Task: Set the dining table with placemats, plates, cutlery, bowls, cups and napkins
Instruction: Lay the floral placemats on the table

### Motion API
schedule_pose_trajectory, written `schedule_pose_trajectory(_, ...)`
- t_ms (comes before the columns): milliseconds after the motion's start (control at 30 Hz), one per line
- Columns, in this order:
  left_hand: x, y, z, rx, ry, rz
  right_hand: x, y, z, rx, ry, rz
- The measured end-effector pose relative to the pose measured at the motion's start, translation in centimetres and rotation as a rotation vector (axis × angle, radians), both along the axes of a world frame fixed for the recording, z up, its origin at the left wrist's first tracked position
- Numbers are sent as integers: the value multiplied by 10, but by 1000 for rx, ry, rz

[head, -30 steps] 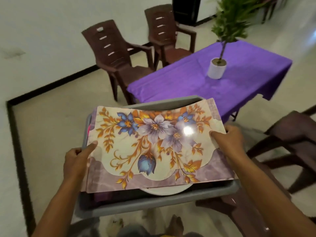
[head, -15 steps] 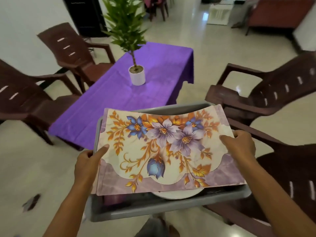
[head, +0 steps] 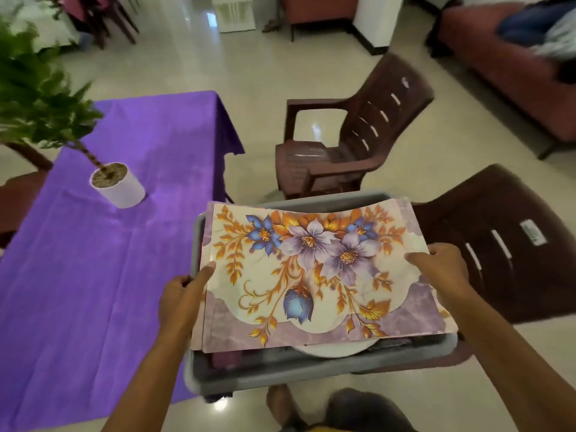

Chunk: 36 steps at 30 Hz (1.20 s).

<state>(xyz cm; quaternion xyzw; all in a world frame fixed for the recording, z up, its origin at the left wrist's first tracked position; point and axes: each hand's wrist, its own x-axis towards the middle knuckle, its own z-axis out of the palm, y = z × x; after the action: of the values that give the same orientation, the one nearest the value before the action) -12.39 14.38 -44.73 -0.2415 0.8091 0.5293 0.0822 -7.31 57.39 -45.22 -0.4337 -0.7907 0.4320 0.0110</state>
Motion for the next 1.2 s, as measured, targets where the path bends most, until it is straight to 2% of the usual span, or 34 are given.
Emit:
schedule_pose_trajectory(300,-74,77,-45,-12,-120,-182,-16,75,-53,-28,-102,-109)
schedule_pose_trajectory(500,-112,128,-110,-90,-255,-267,-47,129,-117,-106,-179,-131)
schedule_pose_trajectory(933,-153,189,-264,-288,-562,-260,-87,175,-286,-227,-412,-169)
schedule_pose_trajectory(1200,-170,215,-313,-326,-598,-222,-85,189,-345,-283,-496,-174)
